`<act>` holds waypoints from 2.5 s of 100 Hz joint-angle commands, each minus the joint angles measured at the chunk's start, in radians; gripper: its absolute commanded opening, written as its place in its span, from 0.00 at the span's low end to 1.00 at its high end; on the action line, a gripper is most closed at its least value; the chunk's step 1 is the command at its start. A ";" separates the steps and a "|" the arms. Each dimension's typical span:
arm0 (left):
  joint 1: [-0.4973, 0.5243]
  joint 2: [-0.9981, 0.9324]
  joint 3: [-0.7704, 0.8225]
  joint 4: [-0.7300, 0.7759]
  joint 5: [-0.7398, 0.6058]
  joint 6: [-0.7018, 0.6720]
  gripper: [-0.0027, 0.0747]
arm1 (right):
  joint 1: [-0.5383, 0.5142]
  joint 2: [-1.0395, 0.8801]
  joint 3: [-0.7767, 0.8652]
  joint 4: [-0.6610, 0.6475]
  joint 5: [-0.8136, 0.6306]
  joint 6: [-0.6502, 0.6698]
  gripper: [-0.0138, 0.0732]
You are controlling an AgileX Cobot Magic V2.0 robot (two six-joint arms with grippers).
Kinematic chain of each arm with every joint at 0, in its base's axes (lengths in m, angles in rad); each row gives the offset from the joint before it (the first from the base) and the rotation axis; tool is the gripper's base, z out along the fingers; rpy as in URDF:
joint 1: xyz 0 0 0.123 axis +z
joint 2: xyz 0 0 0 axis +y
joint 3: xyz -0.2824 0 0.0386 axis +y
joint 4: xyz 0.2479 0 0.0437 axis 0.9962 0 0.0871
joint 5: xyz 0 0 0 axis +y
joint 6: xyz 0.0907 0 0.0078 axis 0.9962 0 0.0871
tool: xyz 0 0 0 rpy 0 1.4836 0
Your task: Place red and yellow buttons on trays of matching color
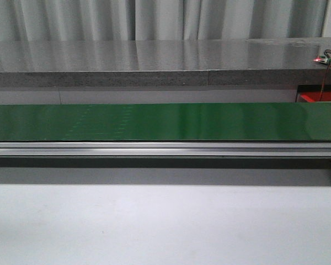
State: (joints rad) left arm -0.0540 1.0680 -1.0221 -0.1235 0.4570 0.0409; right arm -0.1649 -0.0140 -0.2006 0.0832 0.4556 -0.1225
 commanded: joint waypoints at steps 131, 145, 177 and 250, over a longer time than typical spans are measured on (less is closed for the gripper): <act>-0.005 -0.019 -0.025 -0.014 -0.057 0.001 0.01 | 0.178 -0.015 0.212 -0.160 -0.537 0.161 0.07; -0.005 -0.019 -0.025 -0.014 -0.057 0.001 0.01 | 0.176 -0.015 0.213 -0.158 -0.567 0.161 0.07; -0.005 -0.019 -0.025 -0.014 -0.057 0.001 0.01 | 0.176 -0.015 0.212 -0.158 -0.565 0.161 0.07; -0.005 -0.023 -0.025 -0.014 -0.054 0.001 0.01 | 0.176 -0.015 0.212 -0.158 -0.565 0.161 0.07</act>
State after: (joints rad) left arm -0.0540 1.0680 -1.0221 -0.1235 0.4672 0.0409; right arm 0.0100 -0.0140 0.0280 -0.0647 -0.0264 0.0367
